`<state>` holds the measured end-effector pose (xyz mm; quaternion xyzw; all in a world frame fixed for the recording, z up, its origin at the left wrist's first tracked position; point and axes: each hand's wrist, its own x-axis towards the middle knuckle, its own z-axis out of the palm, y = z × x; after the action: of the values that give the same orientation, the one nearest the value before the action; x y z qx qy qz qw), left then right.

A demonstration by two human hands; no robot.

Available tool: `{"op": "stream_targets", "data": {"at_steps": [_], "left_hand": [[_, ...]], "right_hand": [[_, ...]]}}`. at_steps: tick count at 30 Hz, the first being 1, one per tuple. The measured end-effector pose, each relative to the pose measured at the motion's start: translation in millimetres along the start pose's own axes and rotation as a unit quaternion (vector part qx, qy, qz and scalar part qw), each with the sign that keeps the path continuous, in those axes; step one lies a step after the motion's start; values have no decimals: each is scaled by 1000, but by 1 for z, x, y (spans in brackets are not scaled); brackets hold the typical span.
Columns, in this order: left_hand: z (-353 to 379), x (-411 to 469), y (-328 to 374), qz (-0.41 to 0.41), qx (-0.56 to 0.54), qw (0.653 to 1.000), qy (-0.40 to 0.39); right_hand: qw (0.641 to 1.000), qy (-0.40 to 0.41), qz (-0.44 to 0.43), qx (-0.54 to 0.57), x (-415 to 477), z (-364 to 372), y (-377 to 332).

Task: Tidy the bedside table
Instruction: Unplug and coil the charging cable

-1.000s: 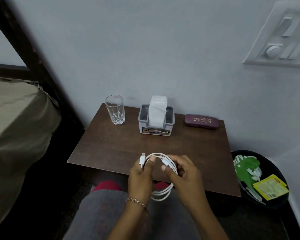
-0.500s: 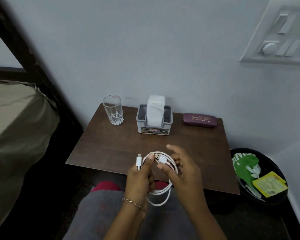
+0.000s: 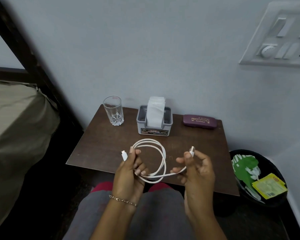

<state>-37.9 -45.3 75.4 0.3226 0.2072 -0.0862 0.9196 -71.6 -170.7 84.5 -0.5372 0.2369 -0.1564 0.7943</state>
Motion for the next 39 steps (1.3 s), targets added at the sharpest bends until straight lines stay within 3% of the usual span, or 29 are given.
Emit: {"op": "stream_targets", "data": {"at_steps": [4, 6, 10, 16, 20, 25, 30, 36, 39], "left_hand": [[3, -4, -1, -16, -139, 988, -71], [1, -5, 0, -32, -151, 983, -95], [-1, -8, 5, -114, -30, 986, -120], [-3, -5, 9, -109, 216, 969, -54], [-3, -2, 6, -72, 304, 950, -12], [2, -8, -4, -42, 371, 927, -26], [5, -8, 7, -119, 254, 955, -96], [2, -7, 14, -195, 134, 959, -153], [0, -10, 12, -155, 123, 969, -147]], "right_hand": [[990, 4, 125, 72, 7, -8, 4], [985, -33, 166, 35, 10, -10, 11], [962, -197, 179, -63, 7, -6, 17], [927, -308, 205, -55, 10, -19, 2], [912, -305, 272, 36, 10, -23, -1], [953, -260, 154, -10, 1, -10, 1], [954, -233, 157, 99, 5, -9, -4], [978, -188, 85, -44, 4, -6, -3], [985, -151, 61, -54, 3, -2, 0]]}}
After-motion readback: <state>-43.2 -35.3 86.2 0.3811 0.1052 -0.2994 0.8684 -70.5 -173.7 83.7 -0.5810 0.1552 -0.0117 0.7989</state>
